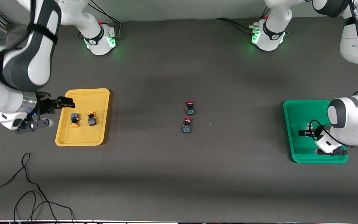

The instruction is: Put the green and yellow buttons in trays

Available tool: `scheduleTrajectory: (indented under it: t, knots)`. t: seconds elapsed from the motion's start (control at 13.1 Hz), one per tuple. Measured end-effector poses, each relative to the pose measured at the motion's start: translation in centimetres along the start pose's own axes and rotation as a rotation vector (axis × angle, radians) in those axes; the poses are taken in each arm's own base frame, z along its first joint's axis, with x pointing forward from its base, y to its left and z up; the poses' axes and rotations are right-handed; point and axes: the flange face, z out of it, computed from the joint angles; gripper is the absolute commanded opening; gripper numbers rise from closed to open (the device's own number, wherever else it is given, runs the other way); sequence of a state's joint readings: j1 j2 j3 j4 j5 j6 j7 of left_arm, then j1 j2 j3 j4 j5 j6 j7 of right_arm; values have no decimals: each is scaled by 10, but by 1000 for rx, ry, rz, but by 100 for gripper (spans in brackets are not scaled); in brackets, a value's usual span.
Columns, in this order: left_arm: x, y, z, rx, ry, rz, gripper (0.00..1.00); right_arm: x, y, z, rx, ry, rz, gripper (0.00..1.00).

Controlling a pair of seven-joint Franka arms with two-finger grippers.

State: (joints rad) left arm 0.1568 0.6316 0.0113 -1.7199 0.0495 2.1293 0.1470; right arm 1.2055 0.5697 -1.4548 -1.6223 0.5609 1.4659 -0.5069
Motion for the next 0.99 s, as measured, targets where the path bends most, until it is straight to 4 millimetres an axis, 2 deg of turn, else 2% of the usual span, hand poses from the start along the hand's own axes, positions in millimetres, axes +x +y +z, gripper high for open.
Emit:
scheduleTrajectory:
  t: [0.15,0.38,0.53,0.61,0.76,0.99]
  knots:
    - [0,-1,-1,0,2,0,99,-7,-15,-18,-37,23,-14,100]
    - [0,-1,-5,1,7,1,99,-7,-18,-32,-80,32,-23,100]
    - [-3,-1,-25,0,0,1,99,-10,-17,-42,-104,21,-14,100]
    - [-6,0,-47,-1,-9,1,99,-12,-14,-43,-108,10,-8,100]
    - [-20,2,-110,1,3,2,99,-12,-2,-40,-106,-28,27,100]
    - [-66,10,-204,3,4,4,99,-19,10,-46,-88,-49,55,100]
